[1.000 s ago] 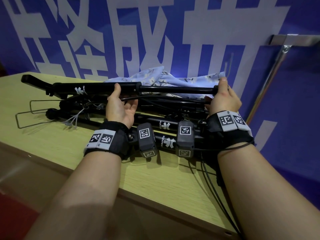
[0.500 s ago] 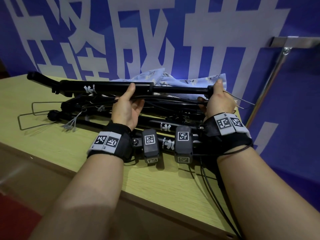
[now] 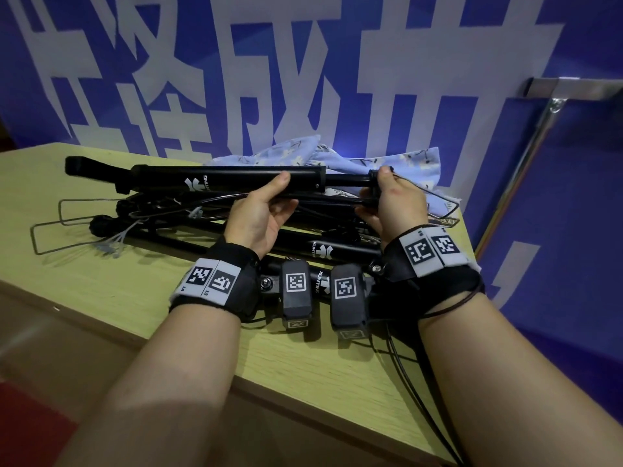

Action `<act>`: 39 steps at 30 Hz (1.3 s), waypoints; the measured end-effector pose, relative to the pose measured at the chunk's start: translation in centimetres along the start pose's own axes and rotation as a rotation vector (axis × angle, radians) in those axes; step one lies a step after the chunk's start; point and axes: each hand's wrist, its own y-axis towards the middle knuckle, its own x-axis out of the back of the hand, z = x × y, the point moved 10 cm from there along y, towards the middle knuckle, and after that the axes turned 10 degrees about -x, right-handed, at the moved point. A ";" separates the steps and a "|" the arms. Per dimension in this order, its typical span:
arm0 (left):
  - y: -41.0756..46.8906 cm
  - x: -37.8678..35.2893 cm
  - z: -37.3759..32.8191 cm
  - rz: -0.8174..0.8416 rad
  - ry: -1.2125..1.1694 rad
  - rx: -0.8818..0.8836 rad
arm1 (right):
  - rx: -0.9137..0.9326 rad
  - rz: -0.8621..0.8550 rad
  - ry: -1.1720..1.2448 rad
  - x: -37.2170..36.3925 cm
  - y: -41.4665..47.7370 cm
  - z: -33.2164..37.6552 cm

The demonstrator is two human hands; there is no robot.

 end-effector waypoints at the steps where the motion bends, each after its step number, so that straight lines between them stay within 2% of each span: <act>1: 0.0 0.0 0.0 0.001 0.008 0.000 | -0.009 0.019 0.008 -0.3 -0.2 -0.1; 6: -0.1 -0.1 0.2 0.004 0.057 0.005 | -0.075 0.144 0.053 -2.3 -1.0 -0.9; 12: -0.5 -0.8 0.6 0.037 0.081 0.042 | -0.086 0.210 0.025 -3.6 -1.7 -1.6; 21: -1.1 -1.6 1.1 0.091 0.183 0.071 | -0.159 0.204 0.176 -3.6 -1.5 -2.7; 25: -0.9 -1.8 1.3 0.126 0.186 0.086 | -0.152 0.106 0.301 -2.0 -1.3 -2.0; 30: -0.1 0.6 0.0 -0.081 -0.070 0.031 | -0.111 -0.081 0.448 1.9 -0.7 -1.1; 33: -0.1 1.5 -0.1 -0.156 -0.112 0.013 | -0.064 -0.156 0.523 3.3 -0.5 -0.7; 36: -0.1 1.6 -0.2 -0.168 -0.098 -0.016 | 0.034 -0.140 0.499 3.1 -0.6 0.5; 39: -0.1 2.1 -0.2 -0.217 -0.109 -0.036 | 0.115 -0.051 0.303 1.0 -1.1 1.5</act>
